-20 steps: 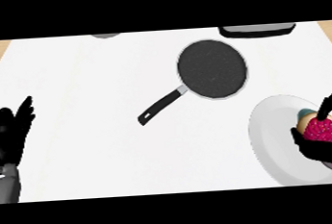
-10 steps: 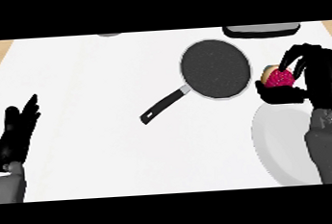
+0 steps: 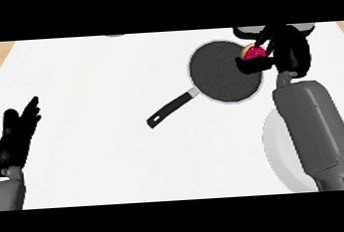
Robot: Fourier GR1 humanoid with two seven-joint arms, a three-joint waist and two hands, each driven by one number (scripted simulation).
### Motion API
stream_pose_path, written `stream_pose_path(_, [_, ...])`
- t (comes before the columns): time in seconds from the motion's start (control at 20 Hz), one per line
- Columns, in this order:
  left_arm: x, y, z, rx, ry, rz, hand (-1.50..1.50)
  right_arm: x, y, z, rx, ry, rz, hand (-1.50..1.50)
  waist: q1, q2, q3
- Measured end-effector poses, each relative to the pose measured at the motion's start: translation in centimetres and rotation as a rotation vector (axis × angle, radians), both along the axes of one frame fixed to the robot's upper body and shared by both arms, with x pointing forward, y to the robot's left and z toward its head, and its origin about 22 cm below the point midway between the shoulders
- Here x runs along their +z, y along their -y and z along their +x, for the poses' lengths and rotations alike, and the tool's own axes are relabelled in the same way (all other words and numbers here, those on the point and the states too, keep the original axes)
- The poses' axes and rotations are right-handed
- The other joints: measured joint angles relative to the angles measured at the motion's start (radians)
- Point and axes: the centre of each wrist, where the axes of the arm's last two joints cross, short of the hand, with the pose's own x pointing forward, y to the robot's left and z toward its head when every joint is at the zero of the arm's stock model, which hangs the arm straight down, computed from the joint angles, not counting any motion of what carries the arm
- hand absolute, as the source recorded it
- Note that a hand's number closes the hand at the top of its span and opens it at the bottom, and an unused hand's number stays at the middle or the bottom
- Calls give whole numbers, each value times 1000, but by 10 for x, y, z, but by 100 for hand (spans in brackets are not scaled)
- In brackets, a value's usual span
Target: Pick the cupcake from the plate and place it in the pan
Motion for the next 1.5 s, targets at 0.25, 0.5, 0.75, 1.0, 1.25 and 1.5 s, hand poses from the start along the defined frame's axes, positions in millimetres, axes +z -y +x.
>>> stream_pose_path(0.25, [3,7,7,-16,9,-6,0,-22,-3,29,-6,-35,36,150,18,8,1])
stream_pose_path(0.5, [6,6,7,-31,11,-2,0,-49,-14,39,25,-61,93,150,28,13,1])
stream_pose_path(0.75, [7,11,11,-48,22,-3,0,-65,-20,41,33,-73,218,-150,47,24,3])
stream_pose_path(1.0, [10,17,15,-65,36,-3,0,-77,-20,39,46,-71,289,-150,62,31,3])
stream_pose_path(1.25, [13,21,21,-67,39,-7,0,-79,-30,40,51,-1,349,-150,68,35,4])
stream_pose_path(1.5, [8,25,19,-66,37,-9,0,-77,-31,41,30,131,410,-150,64,33,4])
